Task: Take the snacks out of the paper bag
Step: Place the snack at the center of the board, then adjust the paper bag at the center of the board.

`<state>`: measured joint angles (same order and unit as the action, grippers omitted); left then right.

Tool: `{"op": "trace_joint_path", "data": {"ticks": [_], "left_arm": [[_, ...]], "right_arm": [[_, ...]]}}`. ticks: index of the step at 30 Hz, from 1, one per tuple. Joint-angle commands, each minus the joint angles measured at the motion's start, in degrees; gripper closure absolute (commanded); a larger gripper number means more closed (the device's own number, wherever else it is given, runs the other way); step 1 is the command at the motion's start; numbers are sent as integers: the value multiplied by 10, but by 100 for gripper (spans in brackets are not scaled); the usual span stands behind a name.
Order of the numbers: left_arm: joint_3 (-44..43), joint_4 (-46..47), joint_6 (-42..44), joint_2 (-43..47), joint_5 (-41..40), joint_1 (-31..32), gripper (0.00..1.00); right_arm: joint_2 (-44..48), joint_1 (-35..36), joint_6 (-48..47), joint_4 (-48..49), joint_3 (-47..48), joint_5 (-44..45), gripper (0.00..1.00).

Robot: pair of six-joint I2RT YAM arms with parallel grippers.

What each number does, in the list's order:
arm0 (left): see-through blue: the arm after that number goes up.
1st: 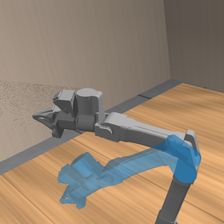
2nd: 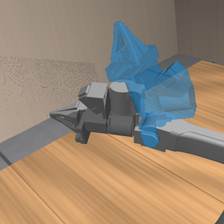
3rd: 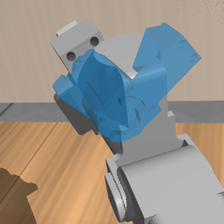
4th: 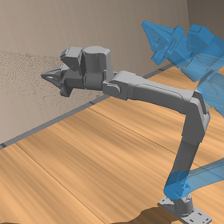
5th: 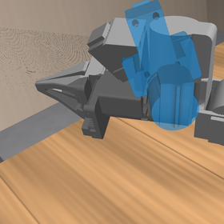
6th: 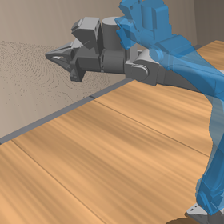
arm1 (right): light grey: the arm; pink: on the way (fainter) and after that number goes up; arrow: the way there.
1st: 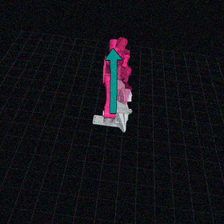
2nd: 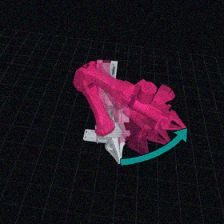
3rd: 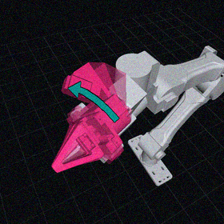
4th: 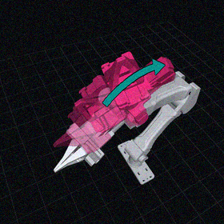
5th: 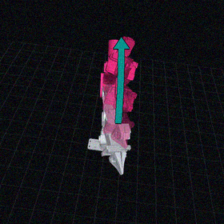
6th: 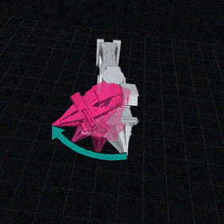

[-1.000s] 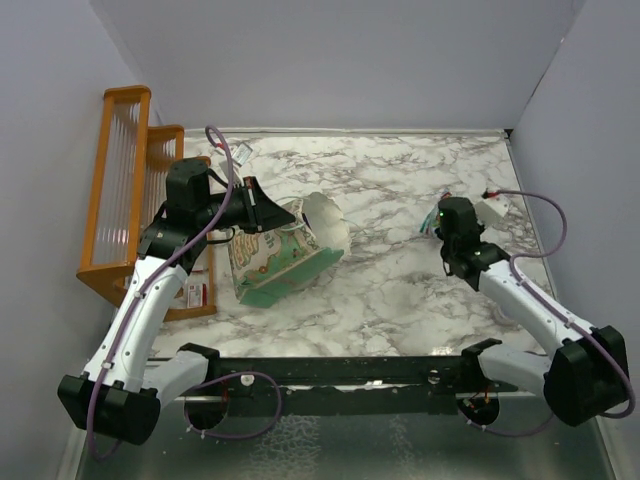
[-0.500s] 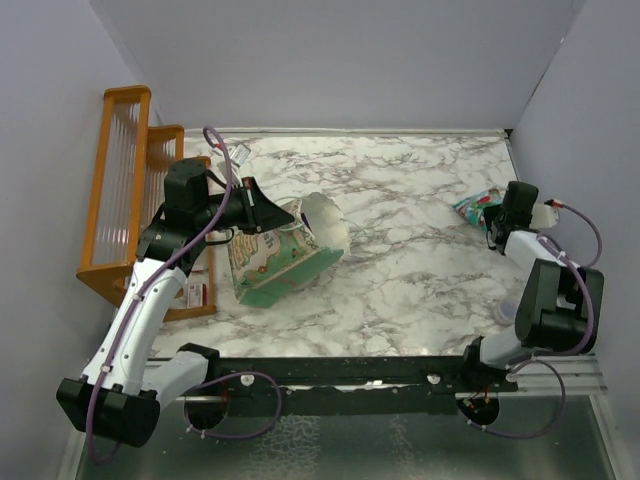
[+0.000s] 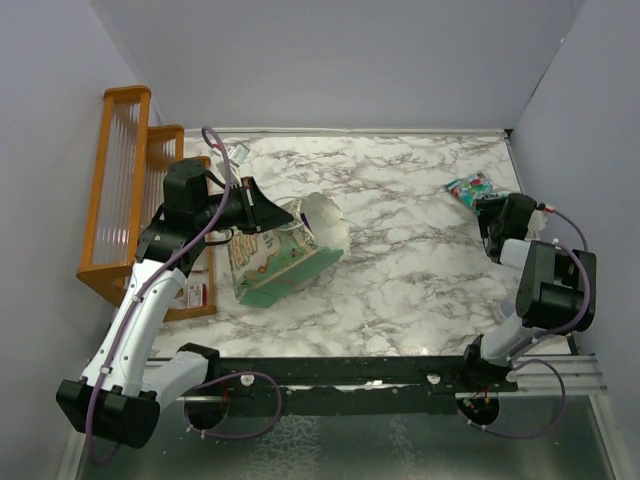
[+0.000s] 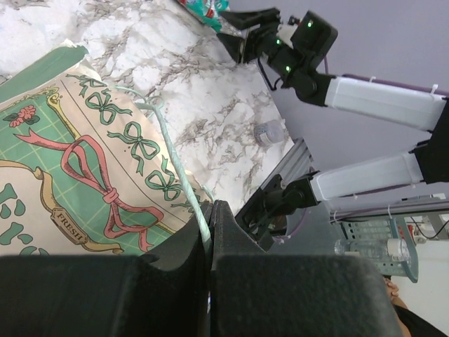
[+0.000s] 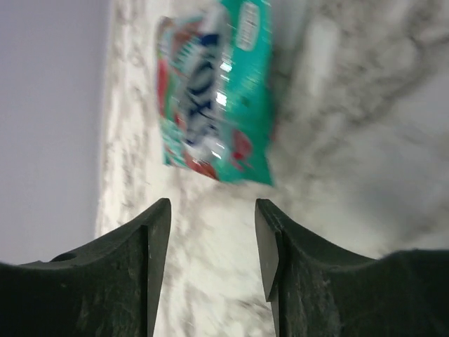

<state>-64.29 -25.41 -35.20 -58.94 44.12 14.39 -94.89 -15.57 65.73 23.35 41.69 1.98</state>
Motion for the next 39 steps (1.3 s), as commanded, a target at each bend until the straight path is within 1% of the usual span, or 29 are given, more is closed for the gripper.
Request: {"op": "trace_joint_path", "data": {"ticks": [1,3,5,7,9,11,13,14,16,18,20,23,25,27,29,33,34,35,38,39], "left_arm": [[-5,-3,-5,19,-8,3,100],[-3,-3,-6,20,-8,4,100],[-2,-3,-7,21,-11,4,100],[0,3,-9,20,-12,3,100],[-1,3,-9,19,-15,3,100],[-3,0,-8,19,-20,3,100],[-6,-10,-3,19,-27,3,100],[-8,-15,-1,20,-31,4,100],[-11,-27,7,21,-39,4,100],[-15,-42,15,23,-48,3,100],[-17,-57,18,27,-68,4,100],[-16,-76,18,33,-91,3,100],[-18,-89,18,35,-101,3,100],[-19,-96,19,38,-110,3,100],[-19,-100,19,40,-115,3,100],[-26,-103,19,41,-119,3,100],[-30,-105,19,41,-121,3,100],[-33,-109,19,41,-123,3,100],[-44,-112,20,39,-126,3,100],[-49,-112,19,37,-125,3,100]], "right_arm": [[89,-11,-36,13,-75,-15,47],[134,-11,-78,-31,-77,-24,45],[168,-11,-124,-55,-74,-65,44],[189,-11,-170,-52,-71,-160,42],[193,-5,-200,-28,-68,-284,42],[186,21,-215,-15,-58,-380,42],[171,73,-249,-27,-34,-436,38],[160,111,-274,-39,-18,-457,35],[134,173,-327,-79,21,-488,28],[104,226,-365,-97,48,-515,22],[73,260,-398,-116,77,-528,18],[53,293,-452,-153,116,-514,12],[29,308,-482,-182,147,-516,12],[6,315,-492,-188,164,-524,12],[-18,320,-493,-194,179,-537,16],[-57,342,-495,-231,217,-532,29],[-64,344,-483,-228,221,-539,35],[-67,345,-472,-218,219,-544,43],[-61,345,-446,-196,201,-536,63],[-57,346,-438,-190,194,-532,73]]}}
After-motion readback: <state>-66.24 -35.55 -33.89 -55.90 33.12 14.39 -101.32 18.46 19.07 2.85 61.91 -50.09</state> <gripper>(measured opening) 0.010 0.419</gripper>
